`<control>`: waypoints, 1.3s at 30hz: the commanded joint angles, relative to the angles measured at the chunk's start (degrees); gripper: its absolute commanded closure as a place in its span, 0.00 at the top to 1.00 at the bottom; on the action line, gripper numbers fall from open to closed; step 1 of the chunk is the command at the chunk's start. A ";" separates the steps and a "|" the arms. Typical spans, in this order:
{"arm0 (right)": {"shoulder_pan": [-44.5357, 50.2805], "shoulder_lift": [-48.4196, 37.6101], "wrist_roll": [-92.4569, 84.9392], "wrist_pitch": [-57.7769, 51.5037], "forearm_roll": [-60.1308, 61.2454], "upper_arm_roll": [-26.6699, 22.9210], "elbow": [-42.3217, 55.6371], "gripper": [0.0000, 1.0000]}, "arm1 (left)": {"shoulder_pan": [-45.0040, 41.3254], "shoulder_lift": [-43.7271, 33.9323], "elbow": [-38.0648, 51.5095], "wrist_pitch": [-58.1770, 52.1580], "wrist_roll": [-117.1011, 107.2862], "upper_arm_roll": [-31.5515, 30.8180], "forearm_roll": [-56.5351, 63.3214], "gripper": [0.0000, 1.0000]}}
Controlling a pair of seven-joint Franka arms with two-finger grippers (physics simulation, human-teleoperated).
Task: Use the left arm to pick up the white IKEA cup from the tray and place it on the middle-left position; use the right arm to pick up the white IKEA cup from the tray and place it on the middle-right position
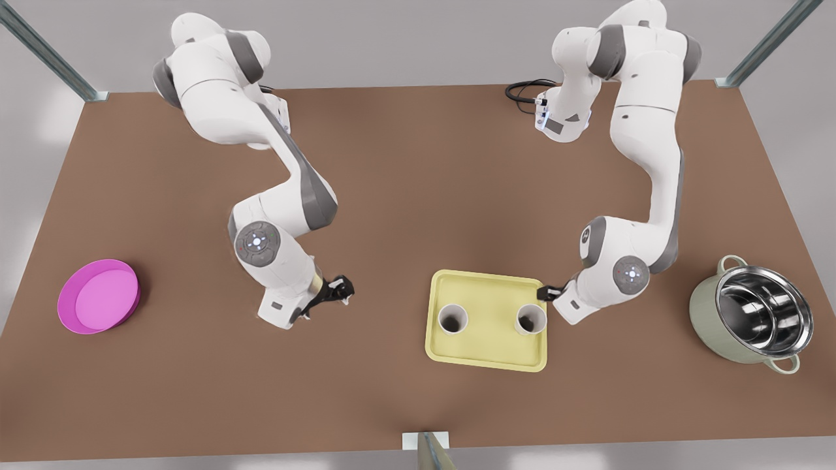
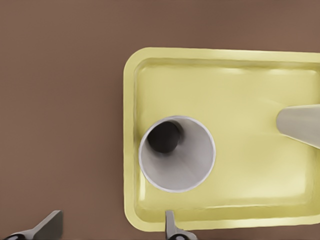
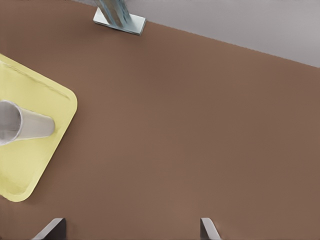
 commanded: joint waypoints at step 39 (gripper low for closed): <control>16.20 25.02 32.16 48.85 0.02 -0.91 2.40 1.00 | 10.83 6.96 3.06 12.74 12.09 0.24 0.49 0.16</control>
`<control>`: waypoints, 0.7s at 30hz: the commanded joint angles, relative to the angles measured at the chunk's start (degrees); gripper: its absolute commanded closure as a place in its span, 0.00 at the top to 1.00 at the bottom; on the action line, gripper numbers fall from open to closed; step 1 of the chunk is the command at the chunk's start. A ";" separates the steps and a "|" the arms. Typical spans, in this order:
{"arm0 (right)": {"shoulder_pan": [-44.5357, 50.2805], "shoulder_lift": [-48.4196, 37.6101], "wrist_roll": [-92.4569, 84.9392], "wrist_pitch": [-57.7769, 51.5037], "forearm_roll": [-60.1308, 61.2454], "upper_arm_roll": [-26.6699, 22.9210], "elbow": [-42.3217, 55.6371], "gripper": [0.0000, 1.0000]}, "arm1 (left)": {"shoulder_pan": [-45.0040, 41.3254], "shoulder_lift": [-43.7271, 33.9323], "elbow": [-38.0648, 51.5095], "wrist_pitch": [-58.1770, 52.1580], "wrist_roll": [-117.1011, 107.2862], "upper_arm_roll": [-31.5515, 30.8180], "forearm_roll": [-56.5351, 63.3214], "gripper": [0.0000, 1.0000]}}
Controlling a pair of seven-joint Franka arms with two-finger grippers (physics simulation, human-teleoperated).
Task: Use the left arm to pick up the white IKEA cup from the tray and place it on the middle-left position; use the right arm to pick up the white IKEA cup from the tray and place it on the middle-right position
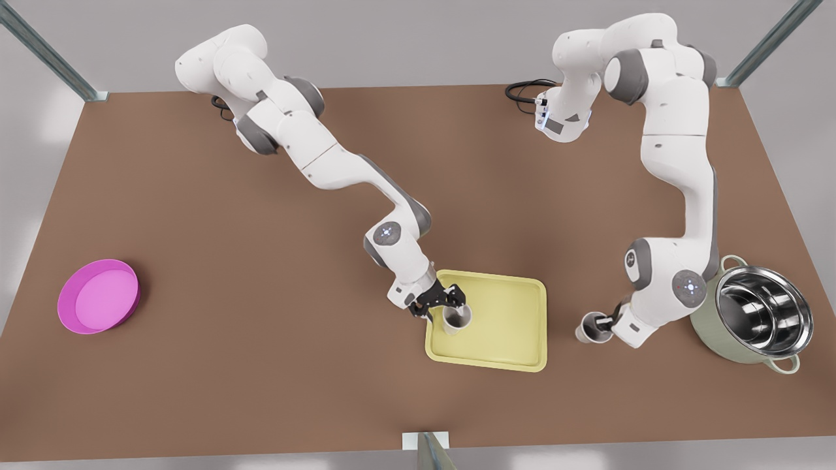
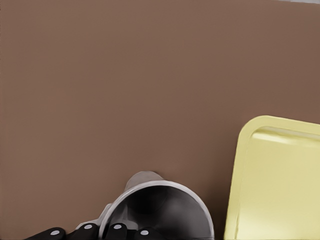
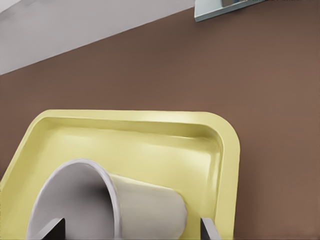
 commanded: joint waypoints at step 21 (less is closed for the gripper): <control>-0.52 -0.38 0.17 -7.93 -3.07 -1.14 -0.16 0.25 | 0.39 -30.27 -5.57 -30.13 2.62 -0.28 0.63 1.00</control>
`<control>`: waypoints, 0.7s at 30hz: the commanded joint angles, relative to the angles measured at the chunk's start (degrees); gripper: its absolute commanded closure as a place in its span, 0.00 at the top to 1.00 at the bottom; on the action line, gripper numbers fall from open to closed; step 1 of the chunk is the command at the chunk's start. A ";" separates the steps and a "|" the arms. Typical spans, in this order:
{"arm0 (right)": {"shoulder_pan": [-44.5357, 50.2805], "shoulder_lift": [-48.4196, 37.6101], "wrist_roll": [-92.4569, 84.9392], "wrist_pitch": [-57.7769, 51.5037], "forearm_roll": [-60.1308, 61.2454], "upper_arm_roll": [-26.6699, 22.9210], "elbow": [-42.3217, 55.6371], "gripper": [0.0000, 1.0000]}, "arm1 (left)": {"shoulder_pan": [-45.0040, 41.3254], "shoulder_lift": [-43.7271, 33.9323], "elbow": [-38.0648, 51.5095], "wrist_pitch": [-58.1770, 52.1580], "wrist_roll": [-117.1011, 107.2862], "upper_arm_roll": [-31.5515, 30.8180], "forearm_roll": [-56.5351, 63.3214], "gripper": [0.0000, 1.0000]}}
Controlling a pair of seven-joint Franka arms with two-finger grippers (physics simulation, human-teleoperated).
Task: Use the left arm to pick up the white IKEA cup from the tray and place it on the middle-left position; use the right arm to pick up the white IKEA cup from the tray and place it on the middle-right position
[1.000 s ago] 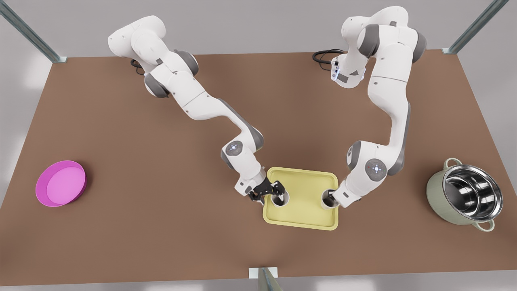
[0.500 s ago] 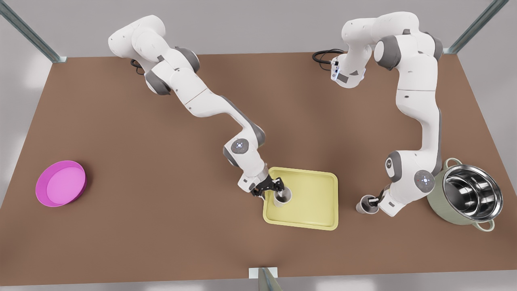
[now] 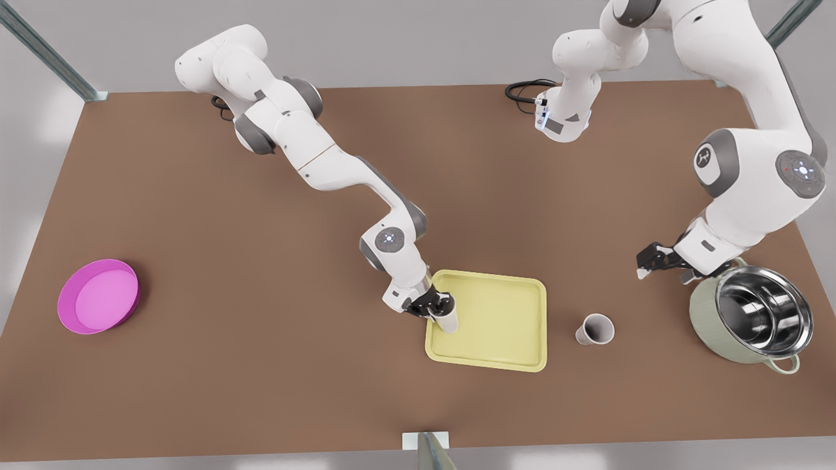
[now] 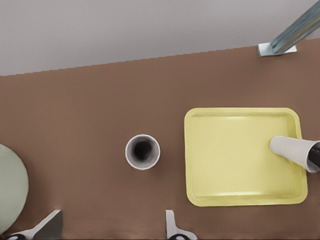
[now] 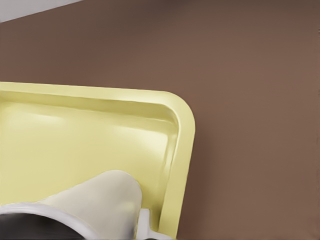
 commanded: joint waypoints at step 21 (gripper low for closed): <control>-38.05 -37.97 -46.30 -32.46 9.63 4.07 -42.79 0.28 | -1.80 -4.95 -5.01 -6.98 -3.40 -0.19 1.91 1.00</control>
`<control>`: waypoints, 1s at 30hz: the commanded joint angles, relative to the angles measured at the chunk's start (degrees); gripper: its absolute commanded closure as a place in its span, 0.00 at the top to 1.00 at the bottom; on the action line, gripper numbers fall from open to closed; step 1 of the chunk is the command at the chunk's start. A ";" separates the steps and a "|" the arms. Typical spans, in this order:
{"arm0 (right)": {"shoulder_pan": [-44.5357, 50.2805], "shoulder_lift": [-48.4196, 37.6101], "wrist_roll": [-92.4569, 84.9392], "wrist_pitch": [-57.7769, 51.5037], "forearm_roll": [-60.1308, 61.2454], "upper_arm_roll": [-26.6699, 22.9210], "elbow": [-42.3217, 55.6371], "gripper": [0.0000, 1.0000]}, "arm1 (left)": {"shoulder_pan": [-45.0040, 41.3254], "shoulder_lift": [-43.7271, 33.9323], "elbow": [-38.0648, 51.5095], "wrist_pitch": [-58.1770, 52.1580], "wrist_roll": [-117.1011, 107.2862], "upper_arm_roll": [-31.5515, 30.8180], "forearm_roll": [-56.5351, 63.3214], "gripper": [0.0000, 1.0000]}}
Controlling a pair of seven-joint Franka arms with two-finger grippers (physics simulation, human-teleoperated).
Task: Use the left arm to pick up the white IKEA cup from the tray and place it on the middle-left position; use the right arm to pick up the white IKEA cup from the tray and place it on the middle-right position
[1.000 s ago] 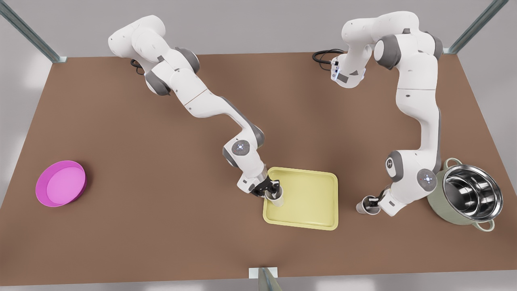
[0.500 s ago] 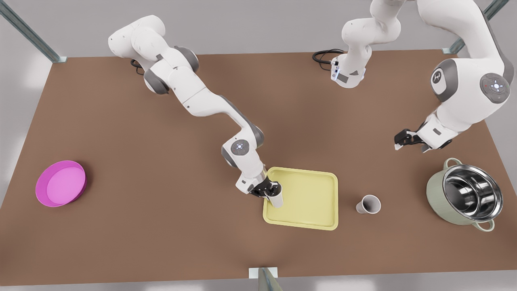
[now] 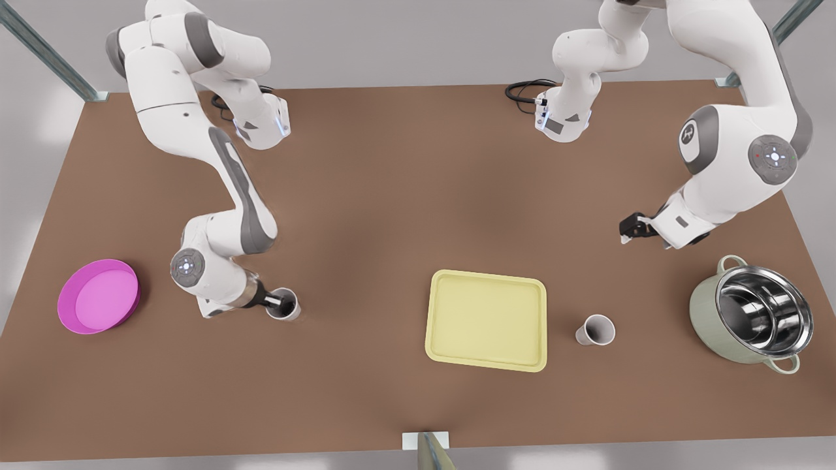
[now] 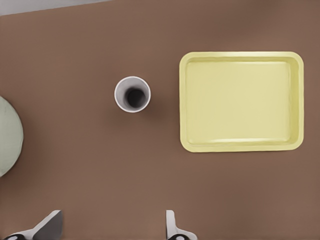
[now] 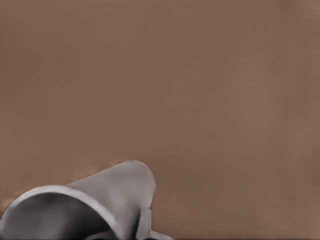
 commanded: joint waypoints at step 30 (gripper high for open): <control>-5.56 -2.47 -33.82 -5.03 -7.54 -1.74 -2.89 1.00 | -0.26 1.22 1.78 -0.26 -1.68 0.02 0.68 1.00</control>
